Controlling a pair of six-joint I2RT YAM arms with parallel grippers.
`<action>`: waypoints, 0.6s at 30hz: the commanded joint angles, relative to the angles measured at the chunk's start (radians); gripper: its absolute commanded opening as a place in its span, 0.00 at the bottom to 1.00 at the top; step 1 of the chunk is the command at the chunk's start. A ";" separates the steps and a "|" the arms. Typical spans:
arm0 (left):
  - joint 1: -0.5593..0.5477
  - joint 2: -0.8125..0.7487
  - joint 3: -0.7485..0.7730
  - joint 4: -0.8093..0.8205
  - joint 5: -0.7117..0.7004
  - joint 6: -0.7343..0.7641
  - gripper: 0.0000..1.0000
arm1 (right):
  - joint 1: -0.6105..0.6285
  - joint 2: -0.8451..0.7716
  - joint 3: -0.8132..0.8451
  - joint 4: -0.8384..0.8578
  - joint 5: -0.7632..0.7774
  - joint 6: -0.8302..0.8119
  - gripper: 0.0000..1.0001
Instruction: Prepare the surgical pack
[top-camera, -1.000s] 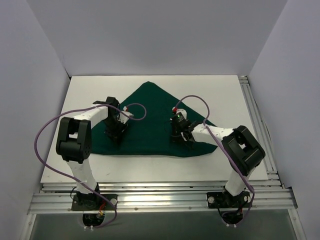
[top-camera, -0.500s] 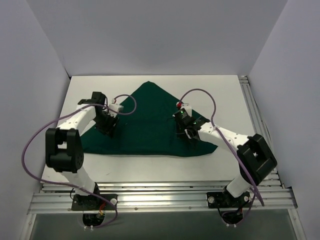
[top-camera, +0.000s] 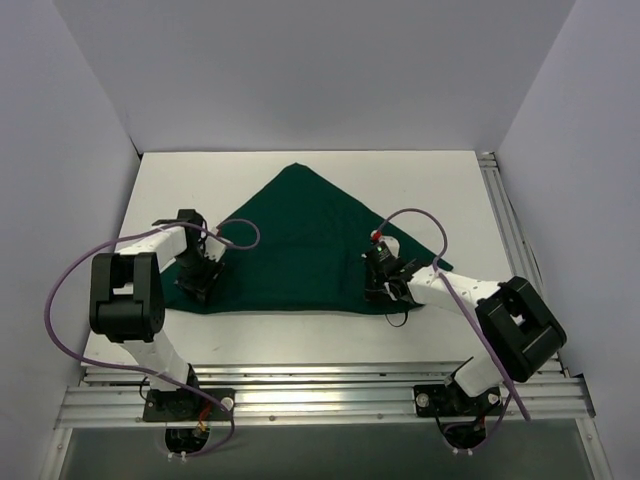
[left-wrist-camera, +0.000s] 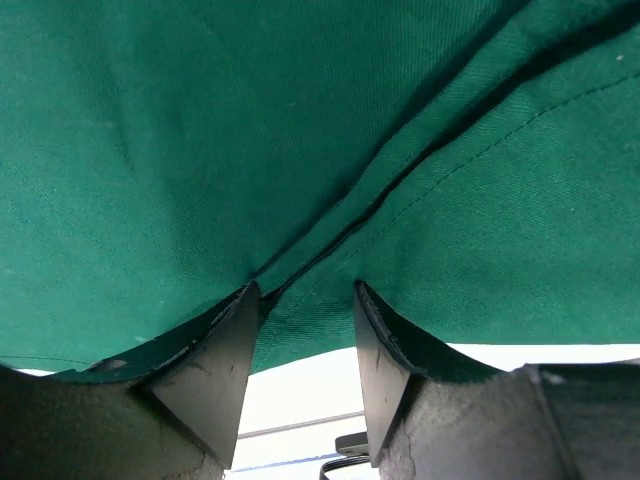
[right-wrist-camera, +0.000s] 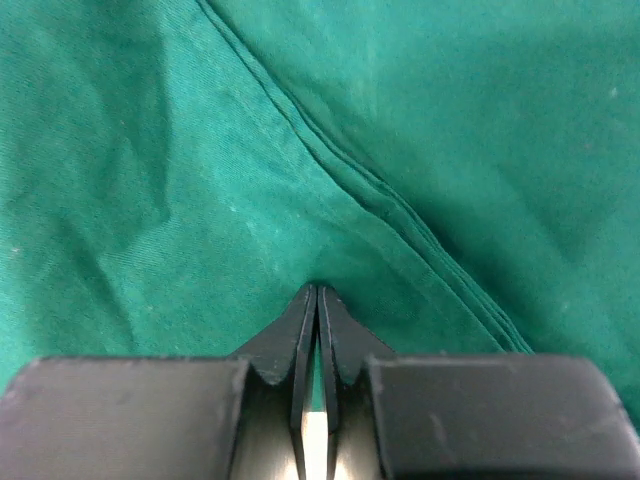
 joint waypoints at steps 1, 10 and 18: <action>0.003 0.039 -0.016 0.102 -0.078 0.013 0.53 | -0.003 0.050 -0.022 0.015 -0.003 0.015 0.00; 0.003 -0.117 0.046 0.009 -0.035 0.014 0.54 | 0.006 -0.071 0.137 -0.197 0.098 -0.022 0.00; 0.055 -0.226 0.001 -0.048 -0.023 0.019 0.57 | -0.044 -0.194 0.059 -0.183 0.054 0.038 0.00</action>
